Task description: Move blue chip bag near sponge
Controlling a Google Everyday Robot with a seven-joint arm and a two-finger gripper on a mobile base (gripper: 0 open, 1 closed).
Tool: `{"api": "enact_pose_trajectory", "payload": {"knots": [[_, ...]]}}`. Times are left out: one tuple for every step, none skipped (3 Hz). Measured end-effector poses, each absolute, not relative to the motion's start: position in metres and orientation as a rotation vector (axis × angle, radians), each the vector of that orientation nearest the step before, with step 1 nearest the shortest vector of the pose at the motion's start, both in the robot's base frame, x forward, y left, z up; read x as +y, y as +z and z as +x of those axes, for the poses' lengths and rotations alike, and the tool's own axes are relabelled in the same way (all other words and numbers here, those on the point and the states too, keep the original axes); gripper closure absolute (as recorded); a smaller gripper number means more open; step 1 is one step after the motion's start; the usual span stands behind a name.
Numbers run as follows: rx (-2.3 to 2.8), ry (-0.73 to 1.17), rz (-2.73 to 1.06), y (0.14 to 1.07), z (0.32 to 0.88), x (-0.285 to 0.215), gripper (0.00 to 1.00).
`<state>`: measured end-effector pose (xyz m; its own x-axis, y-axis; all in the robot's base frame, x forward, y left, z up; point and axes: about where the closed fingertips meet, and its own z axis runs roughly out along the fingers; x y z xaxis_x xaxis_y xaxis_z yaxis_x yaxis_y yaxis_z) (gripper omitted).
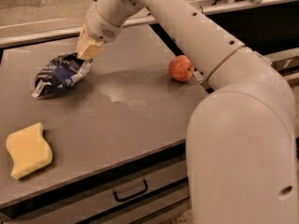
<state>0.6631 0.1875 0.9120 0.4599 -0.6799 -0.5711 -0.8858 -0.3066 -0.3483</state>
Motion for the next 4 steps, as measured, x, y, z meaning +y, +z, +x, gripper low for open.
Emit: {"api": "enact_pose_trajectory", "payload": {"knots": [[1.292,0.441,-2.081,0.919,0.625,0.188,1.00],[1.282,0.450,-2.085,0.926,0.591,0.188,1.00],[1.282,0.452,-2.094,0.923,0.590,0.190,0.82],[1.280,0.455,-2.097,0.922,0.590,0.191,0.59]]}}
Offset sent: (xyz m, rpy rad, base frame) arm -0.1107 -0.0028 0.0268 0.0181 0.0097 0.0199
